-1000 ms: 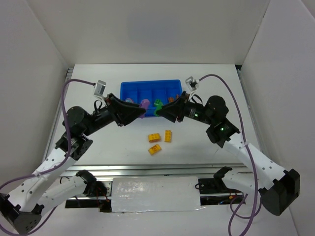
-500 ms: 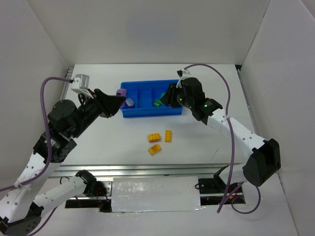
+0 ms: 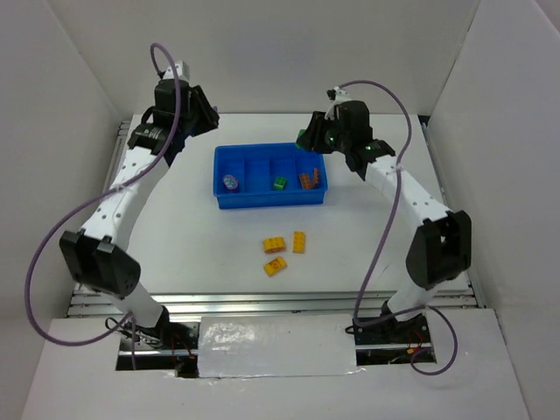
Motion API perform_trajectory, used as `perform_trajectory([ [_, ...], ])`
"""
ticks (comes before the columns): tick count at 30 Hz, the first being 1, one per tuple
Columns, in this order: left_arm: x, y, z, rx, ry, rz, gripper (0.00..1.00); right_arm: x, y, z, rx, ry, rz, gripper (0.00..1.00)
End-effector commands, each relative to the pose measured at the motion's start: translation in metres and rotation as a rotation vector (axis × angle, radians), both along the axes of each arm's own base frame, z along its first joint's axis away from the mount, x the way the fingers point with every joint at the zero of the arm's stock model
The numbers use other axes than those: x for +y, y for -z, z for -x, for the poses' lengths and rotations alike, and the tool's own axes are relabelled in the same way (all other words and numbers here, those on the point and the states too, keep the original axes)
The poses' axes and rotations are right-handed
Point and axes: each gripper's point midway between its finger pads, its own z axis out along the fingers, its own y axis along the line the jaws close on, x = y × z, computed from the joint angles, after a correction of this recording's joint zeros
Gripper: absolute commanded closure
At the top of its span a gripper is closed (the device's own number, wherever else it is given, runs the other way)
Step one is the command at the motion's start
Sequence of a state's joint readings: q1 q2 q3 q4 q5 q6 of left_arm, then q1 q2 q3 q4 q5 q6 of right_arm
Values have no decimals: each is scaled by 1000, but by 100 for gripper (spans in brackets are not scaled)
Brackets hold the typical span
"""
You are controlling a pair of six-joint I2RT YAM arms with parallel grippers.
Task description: Sort the legos into containers by color
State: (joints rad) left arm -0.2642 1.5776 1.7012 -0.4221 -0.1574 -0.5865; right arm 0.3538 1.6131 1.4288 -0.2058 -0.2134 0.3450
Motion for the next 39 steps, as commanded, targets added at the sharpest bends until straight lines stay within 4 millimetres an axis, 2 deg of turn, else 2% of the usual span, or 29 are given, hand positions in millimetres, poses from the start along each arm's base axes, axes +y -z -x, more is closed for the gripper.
perform_trajectory([
  [1,18,-18,-12,-12,1,-51,100,22,-10,-13,-34,-160,30,100],
  [2,32,-2,-19,33,-2,-9,100,24,-5,-16,-13,-170,42,100],
  [3,35,4,-22,53,11,35,100,24,-8,-18,-25,-168,35,100],
  [5,55,16,-24,84,-12,35,100,26,-17,-22,-42,-161,5,100],
  [7,59,25,-25,114,-28,24,100,33,-20,-26,-8,-137,-61,100],
  [8,59,28,-24,123,-27,21,100,37,-16,-31,21,-134,-81,100],
  [9,51,31,-22,128,12,33,100,45,-10,-29,49,-141,-91,100],
  [10,44,35,-20,129,40,41,100,44,-10,-35,56,-100,-78,100],
  [11,37,39,-18,137,69,41,100,44,9,-33,114,-81,-47,100],
  [13,24,53,-16,164,94,14,100,44,21,-35,132,-45,-19,100],
  [15,18,62,-13,183,102,3,100,44,42,-39,184,-16,18,100],
  [16,17,66,-12,193,105,3,100,43,39,-45,181,2,29,100],
  [19,17,65,-8,197,99,-10,100,36,66,-44,245,41,97,100],
  [22,16,69,-6,212,104,-15,100,22,75,-44,250,99,150,100],
  [24,12,73,-4,223,116,-14,100,19,83,-43,257,93,180,100],
  [28,0,77,-3,225,164,-3,100,24,106,-42,311,74,218,98],
  [32,-6,88,-4,244,187,-18,100,30,117,-43,332,64,218,98],
  [35,-9,103,-5,260,192,-59,100,32,127,-42,353,60,214,98],
  [36,-12,111,-3,277,195,-75,100,34,129,-41,358,50,208,97],
  [39,-14,119,-1,289,203,-79,100,45,133,-36,384,3,175,94],
])
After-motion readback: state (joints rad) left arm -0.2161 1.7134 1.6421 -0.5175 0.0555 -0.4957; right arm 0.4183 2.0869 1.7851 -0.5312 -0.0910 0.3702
